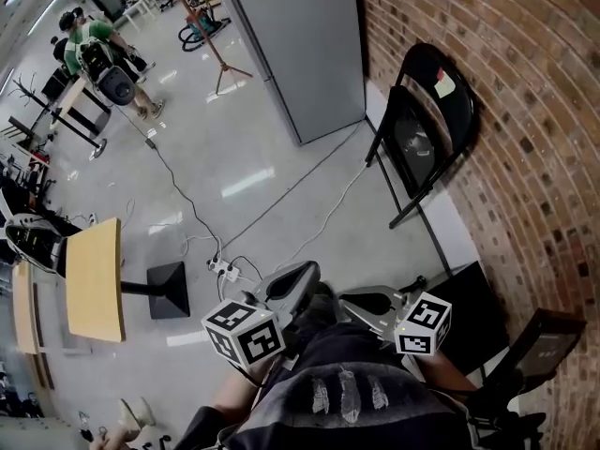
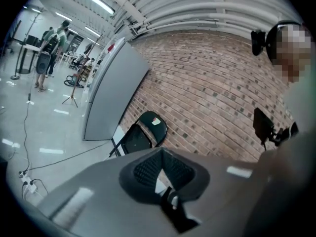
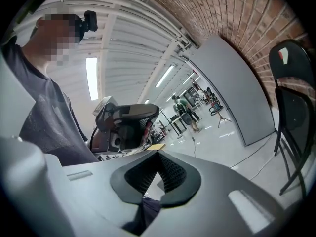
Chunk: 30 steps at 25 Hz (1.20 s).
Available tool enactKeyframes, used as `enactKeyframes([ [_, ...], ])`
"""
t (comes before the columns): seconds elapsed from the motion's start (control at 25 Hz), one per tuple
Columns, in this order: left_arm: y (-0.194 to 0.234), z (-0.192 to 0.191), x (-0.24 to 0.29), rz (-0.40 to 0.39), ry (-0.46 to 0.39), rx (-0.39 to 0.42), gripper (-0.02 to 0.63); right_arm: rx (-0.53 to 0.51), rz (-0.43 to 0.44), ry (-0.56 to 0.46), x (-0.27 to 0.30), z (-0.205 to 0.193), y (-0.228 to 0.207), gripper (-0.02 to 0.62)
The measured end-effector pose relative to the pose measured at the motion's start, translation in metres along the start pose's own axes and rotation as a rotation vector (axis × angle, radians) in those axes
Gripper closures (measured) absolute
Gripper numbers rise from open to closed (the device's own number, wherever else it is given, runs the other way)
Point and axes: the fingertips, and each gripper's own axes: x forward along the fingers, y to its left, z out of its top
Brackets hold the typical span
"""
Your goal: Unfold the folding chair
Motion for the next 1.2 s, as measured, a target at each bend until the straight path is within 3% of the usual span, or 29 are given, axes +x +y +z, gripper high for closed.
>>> enactKeyframes([
  [0.28,-0.004,-0.002,0.036,-0.086,0.043,0.018,0.603,0.018,-0.096,-0.018,-0.017,0.002,-0.027,0.594],
  [0.44,0.012,0.009,0.034,-0.086,0.053,-0.016,0.603,0.023,-0.101,0.022,-0.003,0.008,-0.029,0.594],
  [0.68,0.057,0.041,0.042,-0.061,0.017,-0.035,0.603,-0.011,-0.068,0.09,0.041,0.026,-0.061,0.594],
  [1.0,0.143,0.093,0.024,0.02,-0.067,-0.111,0.603,-0.103,0.061,0.18,0.138,0.065,-0.075,0.594],
  [1.2,0.161,0.097,0.026,-0.007,-0.056,-0.12,0.603,-0.111,0.03,0.181,0.153,0.063,-0.087,0.594],
])
